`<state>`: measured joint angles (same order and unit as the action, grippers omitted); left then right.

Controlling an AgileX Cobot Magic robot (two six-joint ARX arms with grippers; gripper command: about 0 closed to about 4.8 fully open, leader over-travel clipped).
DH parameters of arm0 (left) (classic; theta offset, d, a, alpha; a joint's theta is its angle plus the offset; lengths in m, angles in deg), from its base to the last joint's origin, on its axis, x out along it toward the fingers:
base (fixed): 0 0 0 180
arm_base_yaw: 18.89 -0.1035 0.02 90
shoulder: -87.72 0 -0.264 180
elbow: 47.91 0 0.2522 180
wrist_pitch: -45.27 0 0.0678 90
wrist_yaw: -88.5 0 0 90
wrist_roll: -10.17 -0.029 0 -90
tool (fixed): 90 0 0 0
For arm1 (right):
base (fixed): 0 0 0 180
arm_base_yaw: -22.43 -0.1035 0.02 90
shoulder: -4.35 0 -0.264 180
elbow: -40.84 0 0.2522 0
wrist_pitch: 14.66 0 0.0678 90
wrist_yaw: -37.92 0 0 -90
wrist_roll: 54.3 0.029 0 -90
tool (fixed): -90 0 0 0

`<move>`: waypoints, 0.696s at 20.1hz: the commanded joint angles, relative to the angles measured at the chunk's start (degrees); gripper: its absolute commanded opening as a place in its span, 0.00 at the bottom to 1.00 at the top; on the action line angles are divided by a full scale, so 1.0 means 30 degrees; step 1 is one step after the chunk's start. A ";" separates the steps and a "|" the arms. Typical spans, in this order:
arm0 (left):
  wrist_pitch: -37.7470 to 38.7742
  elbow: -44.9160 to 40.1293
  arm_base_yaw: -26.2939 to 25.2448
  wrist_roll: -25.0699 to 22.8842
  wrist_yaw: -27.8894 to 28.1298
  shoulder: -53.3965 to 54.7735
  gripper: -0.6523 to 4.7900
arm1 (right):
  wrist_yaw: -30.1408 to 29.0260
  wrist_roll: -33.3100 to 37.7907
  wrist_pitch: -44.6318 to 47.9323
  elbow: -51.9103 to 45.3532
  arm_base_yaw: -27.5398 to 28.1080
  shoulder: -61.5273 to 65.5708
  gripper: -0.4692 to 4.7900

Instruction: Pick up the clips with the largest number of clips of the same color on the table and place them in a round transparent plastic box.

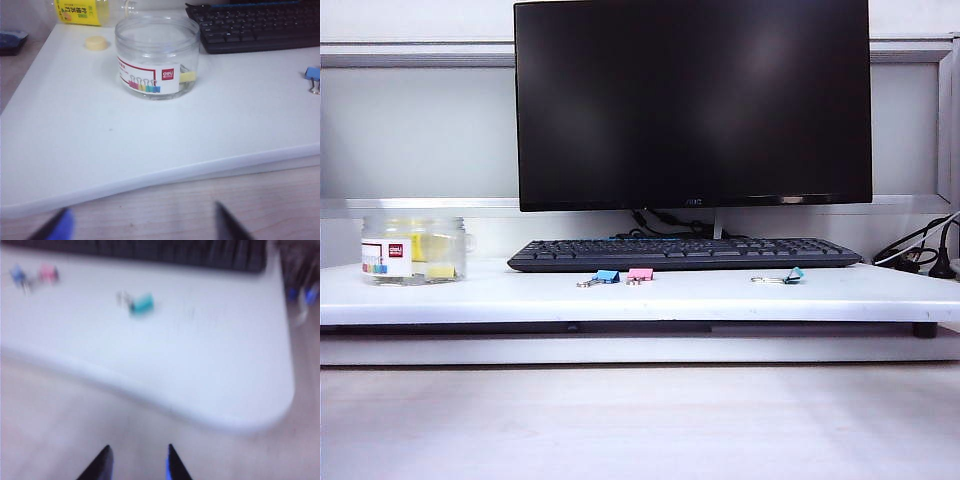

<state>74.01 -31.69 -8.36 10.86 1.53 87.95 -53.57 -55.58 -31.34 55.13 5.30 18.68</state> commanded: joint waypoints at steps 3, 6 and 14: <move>-0.0095 -0.0029 0.0000 -0.0007 -0.0160 -0.0058 0.73 | 0.0109 0.0051 0.0015 -0.0022 0.0000 -0.0007 0.31; 0.0066 -0.0029 0.0000 -0.0007 -0.0153 -0.0058 0.73 | 0.0102 0.0058 0.0015 -0.0022 0.0000 -0.0007 0.27; 0.0408 -0.0029 0.0000 0.0058 -0.0153 -0.0058 0.73 | 0.0087 0.0058 -0.0036 -0.0022 -0.0007 -0.0015 0.27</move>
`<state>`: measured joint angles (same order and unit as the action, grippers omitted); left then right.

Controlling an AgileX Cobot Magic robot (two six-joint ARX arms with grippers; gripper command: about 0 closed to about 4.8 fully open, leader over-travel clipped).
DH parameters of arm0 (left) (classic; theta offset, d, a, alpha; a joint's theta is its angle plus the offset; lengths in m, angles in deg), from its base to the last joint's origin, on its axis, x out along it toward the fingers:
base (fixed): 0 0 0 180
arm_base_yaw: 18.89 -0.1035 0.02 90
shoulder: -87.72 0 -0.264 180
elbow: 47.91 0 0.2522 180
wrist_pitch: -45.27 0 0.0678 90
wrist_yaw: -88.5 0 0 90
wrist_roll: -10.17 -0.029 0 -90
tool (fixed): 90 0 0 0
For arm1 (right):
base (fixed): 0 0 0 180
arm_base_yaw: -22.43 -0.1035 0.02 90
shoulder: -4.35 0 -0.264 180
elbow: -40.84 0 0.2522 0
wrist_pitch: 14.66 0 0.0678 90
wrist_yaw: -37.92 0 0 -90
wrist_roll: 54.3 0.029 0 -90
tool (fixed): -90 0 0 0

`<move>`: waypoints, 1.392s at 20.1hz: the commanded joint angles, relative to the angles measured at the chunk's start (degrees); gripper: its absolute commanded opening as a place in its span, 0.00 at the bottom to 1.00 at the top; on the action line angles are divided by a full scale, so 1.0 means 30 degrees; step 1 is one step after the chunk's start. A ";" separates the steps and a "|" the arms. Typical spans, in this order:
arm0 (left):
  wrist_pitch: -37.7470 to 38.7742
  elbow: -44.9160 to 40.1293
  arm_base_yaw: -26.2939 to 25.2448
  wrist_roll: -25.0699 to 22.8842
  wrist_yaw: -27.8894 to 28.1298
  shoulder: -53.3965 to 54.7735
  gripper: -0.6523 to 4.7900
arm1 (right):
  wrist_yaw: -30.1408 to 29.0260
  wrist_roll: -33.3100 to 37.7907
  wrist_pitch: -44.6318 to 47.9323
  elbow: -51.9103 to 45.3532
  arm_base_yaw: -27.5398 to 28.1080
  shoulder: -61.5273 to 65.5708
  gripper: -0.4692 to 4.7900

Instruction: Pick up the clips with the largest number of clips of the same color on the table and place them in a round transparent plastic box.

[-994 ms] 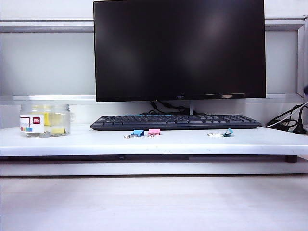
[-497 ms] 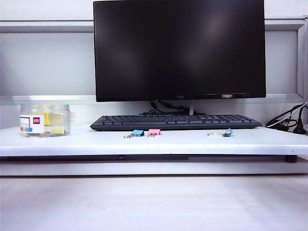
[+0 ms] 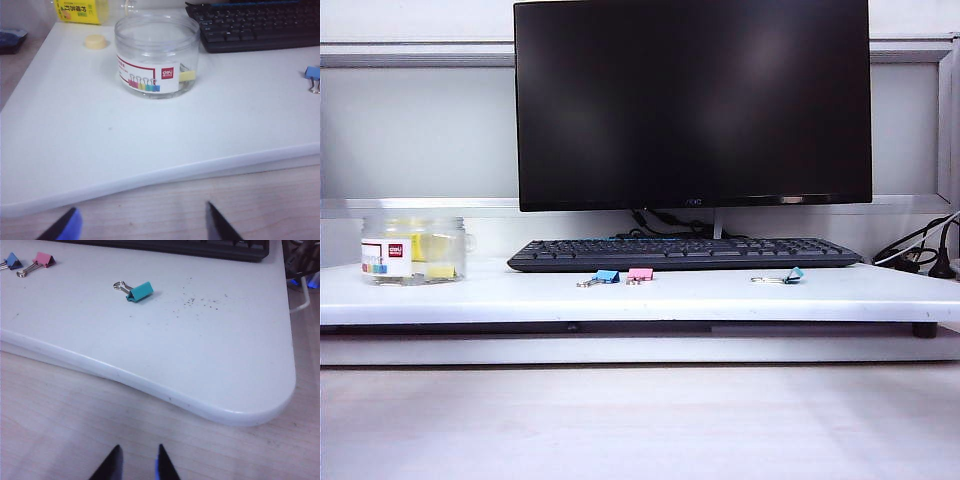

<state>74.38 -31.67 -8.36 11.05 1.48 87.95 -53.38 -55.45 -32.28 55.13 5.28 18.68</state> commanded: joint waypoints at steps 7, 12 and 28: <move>0.0284 -0.0036 0.0000 -0.0007 -0.0138 -0.0058 0.73 | 0.0022 0.0015 0.0350 -0.0015 0.0000 -0.0015 0.27; 0.0284 -0.0036 0.0000 -0.0007 -0.0138 -0.0058 0.73 | 0.0022 0.0015 0.0350 -0.0015 0.0000 -0.0015 0.27; 0.0284 -0.0036 -0.3366 -0.0007 -0.0146 -0.0058 0.73 | -0.0022 0.0015 0.0335 -0.0015 0.3177 -0.4386 0.27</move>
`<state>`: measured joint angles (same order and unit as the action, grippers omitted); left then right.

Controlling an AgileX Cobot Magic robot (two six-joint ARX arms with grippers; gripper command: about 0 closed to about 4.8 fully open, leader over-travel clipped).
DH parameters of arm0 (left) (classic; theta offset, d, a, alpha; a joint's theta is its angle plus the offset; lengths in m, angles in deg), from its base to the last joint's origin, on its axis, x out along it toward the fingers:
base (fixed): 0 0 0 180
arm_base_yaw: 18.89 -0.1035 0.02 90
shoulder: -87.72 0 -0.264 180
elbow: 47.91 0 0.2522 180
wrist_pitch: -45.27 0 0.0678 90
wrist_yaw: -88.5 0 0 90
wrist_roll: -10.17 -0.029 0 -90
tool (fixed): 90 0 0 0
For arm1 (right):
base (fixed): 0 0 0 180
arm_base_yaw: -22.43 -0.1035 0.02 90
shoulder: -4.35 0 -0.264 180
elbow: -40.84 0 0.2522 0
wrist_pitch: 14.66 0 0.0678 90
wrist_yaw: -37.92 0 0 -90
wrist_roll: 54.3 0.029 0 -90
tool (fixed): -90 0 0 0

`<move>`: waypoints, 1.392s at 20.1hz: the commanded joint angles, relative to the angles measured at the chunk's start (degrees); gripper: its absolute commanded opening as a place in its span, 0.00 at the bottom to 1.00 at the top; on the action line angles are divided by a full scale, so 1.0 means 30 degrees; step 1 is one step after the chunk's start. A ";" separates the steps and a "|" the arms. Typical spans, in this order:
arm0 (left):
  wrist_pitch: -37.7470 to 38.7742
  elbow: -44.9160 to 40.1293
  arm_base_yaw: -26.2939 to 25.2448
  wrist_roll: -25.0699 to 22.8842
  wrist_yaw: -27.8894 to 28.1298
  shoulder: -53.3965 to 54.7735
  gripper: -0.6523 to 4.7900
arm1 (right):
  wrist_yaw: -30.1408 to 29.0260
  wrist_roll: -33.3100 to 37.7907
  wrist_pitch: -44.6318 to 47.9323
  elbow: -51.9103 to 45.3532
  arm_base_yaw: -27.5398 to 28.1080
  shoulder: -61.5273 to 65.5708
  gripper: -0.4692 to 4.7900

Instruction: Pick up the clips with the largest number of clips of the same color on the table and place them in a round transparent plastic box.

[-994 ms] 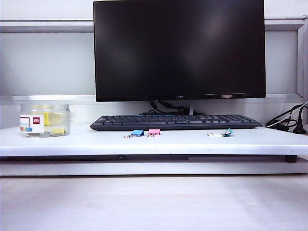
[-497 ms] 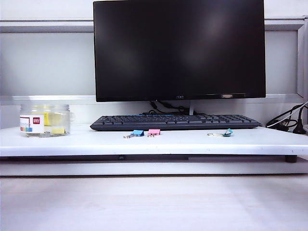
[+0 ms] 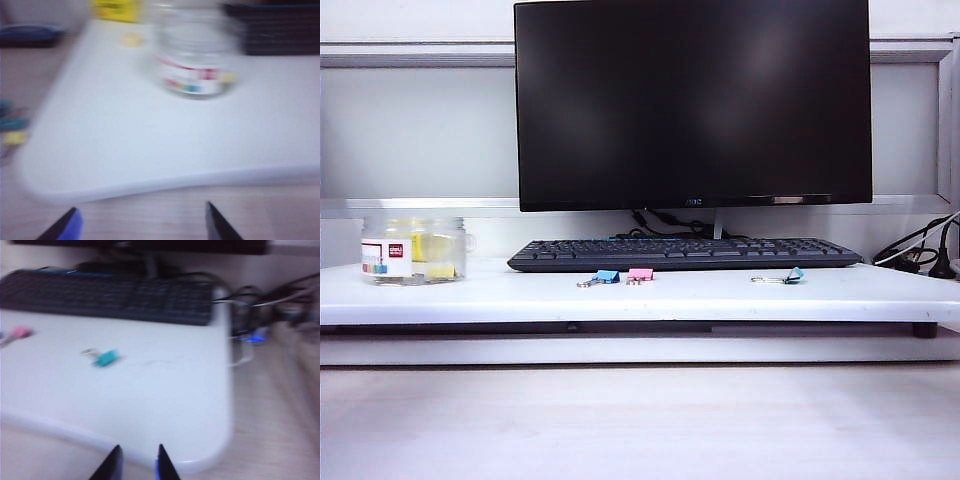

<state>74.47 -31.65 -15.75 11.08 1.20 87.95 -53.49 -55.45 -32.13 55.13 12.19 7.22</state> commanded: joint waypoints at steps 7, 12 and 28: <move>0.0255 -0.0044 -0.1574 -0.0015 -0.0051 -0.0058 0.73 | 0.0066 0.0015 0.0444 0.0015 0.2361 -0.0918 0.27; 0.0255 -0.0044 -0.1574 -0.0015 -0.0051 -0.0058 0.73 | 0.0058 0.0015 0.0444 0.0015 0.2353 -0.0918 0.27; 0.0255 -0.0044 -0.1574 -0.0015 -0.0051 -0.0058 0.73 | 0.0066 0.0015 0.0444 0.0015 0.2353 -0.0918 0.27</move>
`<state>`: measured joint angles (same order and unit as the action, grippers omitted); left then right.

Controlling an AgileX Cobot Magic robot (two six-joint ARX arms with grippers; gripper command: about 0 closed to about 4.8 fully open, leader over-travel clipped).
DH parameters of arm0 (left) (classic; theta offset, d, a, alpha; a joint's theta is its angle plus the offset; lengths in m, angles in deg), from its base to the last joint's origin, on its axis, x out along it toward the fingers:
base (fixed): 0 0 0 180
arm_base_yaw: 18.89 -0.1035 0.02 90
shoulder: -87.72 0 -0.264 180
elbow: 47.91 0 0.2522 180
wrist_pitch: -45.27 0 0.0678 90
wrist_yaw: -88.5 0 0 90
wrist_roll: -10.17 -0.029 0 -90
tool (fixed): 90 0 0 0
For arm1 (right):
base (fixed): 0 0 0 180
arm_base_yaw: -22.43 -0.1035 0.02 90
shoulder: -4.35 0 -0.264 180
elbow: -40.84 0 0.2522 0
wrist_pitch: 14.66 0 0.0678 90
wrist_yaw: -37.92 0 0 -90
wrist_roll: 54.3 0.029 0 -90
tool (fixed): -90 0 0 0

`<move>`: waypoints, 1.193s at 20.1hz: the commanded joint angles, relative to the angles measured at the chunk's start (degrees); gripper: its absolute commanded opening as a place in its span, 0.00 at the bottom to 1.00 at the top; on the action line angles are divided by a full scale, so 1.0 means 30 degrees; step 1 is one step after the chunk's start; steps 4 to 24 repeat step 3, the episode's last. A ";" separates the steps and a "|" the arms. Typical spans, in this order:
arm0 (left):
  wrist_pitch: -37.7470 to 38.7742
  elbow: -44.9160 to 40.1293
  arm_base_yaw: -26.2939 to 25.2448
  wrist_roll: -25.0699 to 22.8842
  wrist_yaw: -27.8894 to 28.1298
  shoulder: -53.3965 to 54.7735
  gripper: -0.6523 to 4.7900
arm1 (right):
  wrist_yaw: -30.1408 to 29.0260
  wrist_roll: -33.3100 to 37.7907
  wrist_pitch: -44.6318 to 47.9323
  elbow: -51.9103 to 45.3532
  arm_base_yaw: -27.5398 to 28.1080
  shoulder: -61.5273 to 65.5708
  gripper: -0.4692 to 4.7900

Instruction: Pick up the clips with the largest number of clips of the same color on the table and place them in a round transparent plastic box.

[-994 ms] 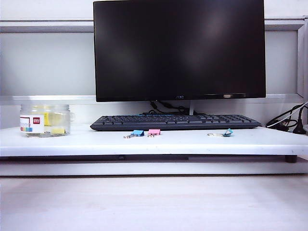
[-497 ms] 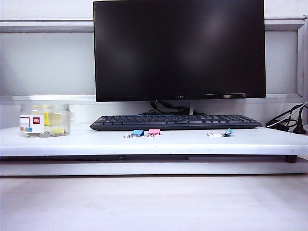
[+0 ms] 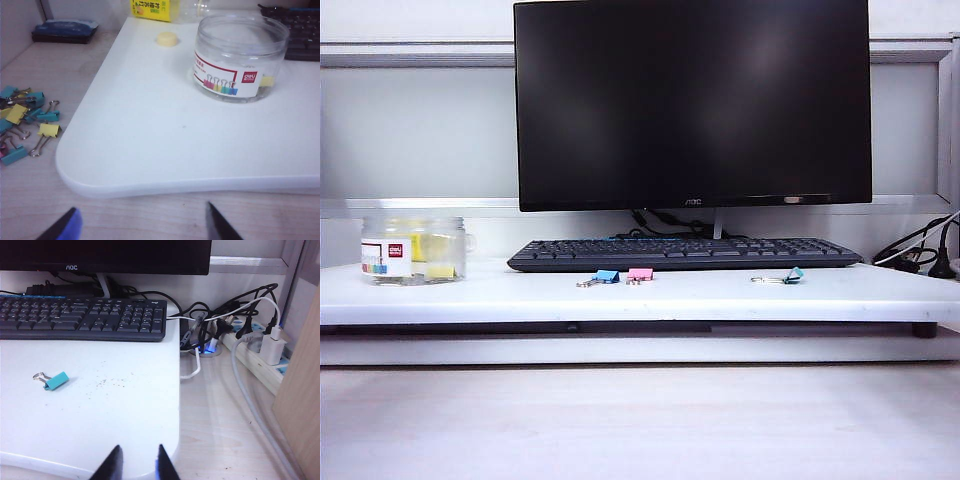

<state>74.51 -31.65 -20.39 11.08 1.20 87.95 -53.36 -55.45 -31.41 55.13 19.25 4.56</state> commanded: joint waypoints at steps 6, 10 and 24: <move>0.0240 -0.0044 -0.0029 -0.0015 -0.0051 -0.0058 0.73 | 0.0015 0.0015 0.0204 0.0015 0.0000 -0.0036 0.27; 0.0240 -0.0044 -0.0029 -0.0015 -0.0051 -0.0058 0.73 | 0.0015 0.0015 0.0204 0.0015 0.0000 -0.0036 0.27; 0.0240 -0.0044 -0.0029 -0.0015 -0.0051 -0.0058 0.73 | 0.0015 0.0015 0.0204 0.0015 0.0000 -0.0036 0.27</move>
